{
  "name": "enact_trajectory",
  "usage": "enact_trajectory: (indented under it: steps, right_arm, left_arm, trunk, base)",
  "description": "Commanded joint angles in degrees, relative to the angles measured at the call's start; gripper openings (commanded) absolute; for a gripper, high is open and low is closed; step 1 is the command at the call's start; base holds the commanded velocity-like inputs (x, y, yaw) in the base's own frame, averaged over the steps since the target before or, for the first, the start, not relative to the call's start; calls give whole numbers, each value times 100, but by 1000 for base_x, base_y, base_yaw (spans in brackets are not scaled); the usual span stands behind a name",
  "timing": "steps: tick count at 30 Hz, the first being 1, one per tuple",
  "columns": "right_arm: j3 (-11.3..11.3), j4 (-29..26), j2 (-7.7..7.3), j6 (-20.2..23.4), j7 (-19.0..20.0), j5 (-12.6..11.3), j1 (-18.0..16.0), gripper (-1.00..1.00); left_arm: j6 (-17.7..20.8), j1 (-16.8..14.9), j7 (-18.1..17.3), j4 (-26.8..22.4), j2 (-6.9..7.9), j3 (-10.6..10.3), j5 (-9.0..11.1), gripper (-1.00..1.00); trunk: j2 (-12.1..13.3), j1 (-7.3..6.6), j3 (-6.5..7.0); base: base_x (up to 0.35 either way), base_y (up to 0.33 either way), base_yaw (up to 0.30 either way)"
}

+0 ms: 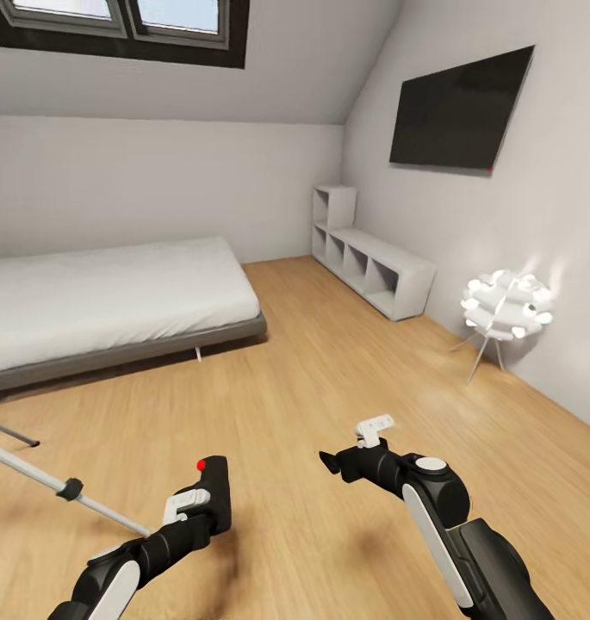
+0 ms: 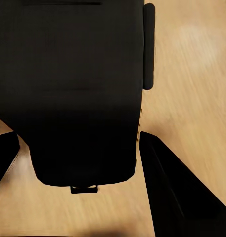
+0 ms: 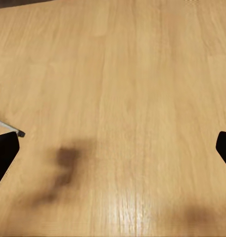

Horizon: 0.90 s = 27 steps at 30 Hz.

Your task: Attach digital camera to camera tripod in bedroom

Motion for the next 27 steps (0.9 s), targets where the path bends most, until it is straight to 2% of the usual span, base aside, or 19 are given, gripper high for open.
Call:
enact_trajectory:
  steps: [1,20,24,27]
  right_arm:
    - [2,-7,-3,25,1,-13,-2,100]
    - [9,-7,0,25,1,-14,1,100]
    - [28,-7,-3,25,1,-18,-1,100]
    - [163,-7,-8,22,1,-17,-10,100]
  left_arm:
    - [22,-4,-12,-3,3,-5,-3,-100]
    - [6,11,-12,-3,6,-9,6,-100]
    - [-252,197,-32,-62,30,5,29,-100]
    - [-434,278,-48,-84,52,13,40,-100]
  trunk:
    - [39,-23,13]
    - [801,-441,355]
    - [962,-529,426]
    - [1082,-595,480]
  base:
    - [0,0,287]
    - [0,0,287]
    - [0,0,287]
    - [0,0,287]
